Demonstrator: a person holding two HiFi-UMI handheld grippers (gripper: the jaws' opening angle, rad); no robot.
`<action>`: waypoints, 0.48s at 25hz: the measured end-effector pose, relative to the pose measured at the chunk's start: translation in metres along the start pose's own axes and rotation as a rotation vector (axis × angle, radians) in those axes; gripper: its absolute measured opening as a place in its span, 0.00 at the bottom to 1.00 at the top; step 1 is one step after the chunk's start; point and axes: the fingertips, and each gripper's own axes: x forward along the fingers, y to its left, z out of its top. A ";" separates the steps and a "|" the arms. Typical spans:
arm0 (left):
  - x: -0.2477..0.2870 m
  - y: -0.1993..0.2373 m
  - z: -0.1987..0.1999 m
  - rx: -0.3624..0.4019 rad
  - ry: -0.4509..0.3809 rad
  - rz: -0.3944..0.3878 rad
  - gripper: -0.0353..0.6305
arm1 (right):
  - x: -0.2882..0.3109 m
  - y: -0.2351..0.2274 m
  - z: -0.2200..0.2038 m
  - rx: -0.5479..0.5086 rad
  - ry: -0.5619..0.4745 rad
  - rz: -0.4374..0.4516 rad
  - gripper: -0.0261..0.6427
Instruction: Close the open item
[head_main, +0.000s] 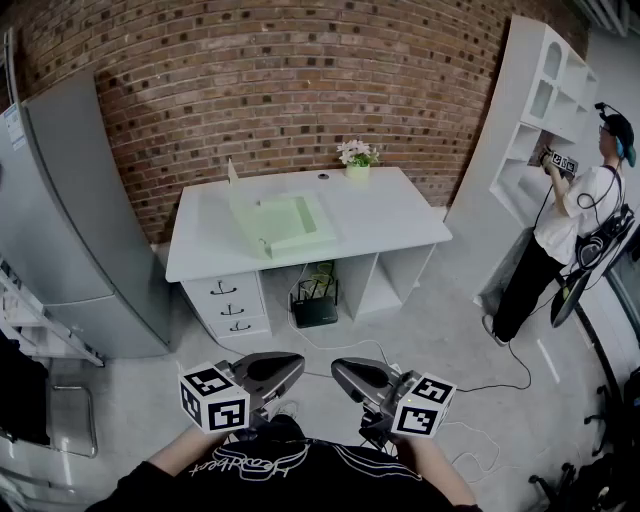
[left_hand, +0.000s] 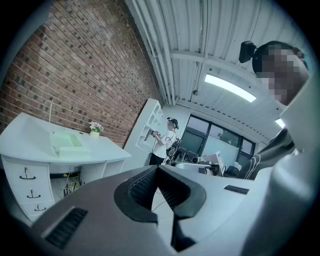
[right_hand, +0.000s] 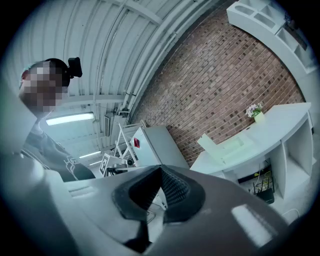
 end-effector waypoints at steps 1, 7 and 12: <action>0.001 0.001 0.000 0.001 0.003 -0.002 0.06 | 0.000 -0.001 0.001 0.000 -0.001 -0.001 0.04; 0.002 0.006 0.002 0.000 0.009 -0.006 0.06 | 0.003 -0.006 0.003 0.009 -0.003 -0.017 0.04; 0.002 0.018 0.006 -0.009 -0.004 -0.007 0.06 | 0.009 -0.017 0.004 0.014 -0.001 -0.041 0.04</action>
